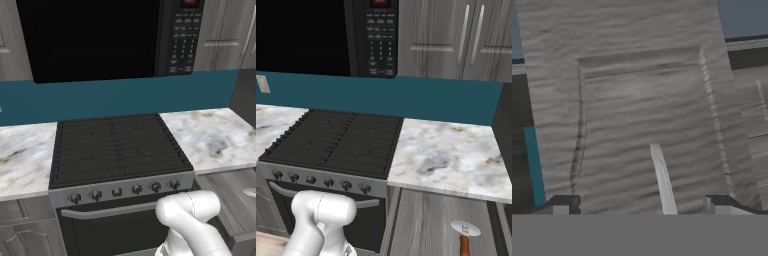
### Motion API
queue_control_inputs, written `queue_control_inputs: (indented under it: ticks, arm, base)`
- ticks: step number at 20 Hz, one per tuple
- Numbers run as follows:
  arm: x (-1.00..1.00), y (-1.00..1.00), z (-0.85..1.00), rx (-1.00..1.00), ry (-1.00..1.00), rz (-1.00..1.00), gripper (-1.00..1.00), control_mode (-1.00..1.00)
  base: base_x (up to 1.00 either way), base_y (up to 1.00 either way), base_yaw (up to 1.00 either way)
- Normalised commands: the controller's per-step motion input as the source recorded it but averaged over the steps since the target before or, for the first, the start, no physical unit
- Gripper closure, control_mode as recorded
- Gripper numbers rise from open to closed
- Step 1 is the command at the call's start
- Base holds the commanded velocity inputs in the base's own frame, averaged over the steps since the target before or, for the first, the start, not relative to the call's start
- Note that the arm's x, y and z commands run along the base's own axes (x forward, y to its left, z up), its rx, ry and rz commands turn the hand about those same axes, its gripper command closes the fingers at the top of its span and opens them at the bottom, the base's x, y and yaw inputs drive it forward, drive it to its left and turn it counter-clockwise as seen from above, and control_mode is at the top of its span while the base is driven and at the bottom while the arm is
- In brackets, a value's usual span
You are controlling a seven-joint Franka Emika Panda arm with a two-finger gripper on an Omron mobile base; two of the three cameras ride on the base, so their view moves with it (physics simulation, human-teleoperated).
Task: Take the pizza cutter from the drawer on the right and place it on the dining counter for cutting.
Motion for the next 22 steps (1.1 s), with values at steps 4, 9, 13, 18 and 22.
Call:
queue_control_inputs:
  ticks: [4, 9, 13, 18, 22]
  arm:
    - [-0.09, 0.03, 0.84, -0.01, 0.06, -0.04, -1.0, -1.0]
    - [-0.07, 0.17, 1.0, -0.02, 0.07, -0.08, -1.0, -1.0]
    - [0.0, 0.22, 0.98, -0.06, 0.06, -0.08, -1.0, -1.0]
    - [0.18, 0.17, 0.81, -0.03, 0.06, -0.01, -1.0, -1.0]
    - [0.4, 0.21, 0.82, -0.04, 0.07, 0.0, -1.0, -1.0]
  base:
    - [0.0, 0.0, 0.0]
    - [0.0, 0.0, 0.0]
    - [0.0, 0.0, 0.0]
    - [0.0, 0.0, 0.0]
    - [0.0, 0.0, 0.0]
